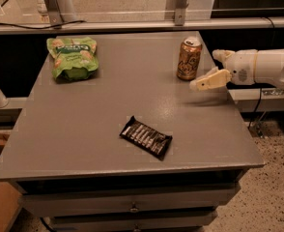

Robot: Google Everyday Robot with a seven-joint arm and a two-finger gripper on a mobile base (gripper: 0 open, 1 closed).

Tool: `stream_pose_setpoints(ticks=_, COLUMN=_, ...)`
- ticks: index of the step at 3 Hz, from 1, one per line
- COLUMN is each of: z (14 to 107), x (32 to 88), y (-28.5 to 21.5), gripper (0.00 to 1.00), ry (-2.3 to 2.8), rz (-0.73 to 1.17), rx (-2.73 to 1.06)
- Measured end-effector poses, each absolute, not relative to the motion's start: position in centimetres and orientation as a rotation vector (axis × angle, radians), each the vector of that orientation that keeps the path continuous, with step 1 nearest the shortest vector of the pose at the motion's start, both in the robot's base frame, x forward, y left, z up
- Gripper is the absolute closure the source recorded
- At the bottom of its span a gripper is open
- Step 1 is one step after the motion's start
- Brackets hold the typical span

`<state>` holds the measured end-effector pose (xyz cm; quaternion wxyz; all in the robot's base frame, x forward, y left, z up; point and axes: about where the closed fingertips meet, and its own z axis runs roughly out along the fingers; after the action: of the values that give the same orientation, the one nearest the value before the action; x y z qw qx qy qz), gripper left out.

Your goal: Move orange can near rxbar chocolate

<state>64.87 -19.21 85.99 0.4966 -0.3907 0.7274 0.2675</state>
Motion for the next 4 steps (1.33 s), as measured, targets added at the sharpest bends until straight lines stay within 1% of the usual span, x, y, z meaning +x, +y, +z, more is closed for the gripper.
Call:
stream_pose_setpoints(ticks=1, z=86.5, x=66.8, y=-17.2, gripper=0.0, ry=1.69, rz=0.654, rx=-0.92)
stream_pose_setpoints(ticks=2, z=86.9, x=68.4, y=-15.4, gripper=0.18, ry=1.65, rz=0.651, rx=-0.902)
stream_pose_setpoints(ticks=4, z=86.3, x=69.1, y=-13.4, gripper=0.65, ry=1.643, rz=0.677, rx=-0.864)
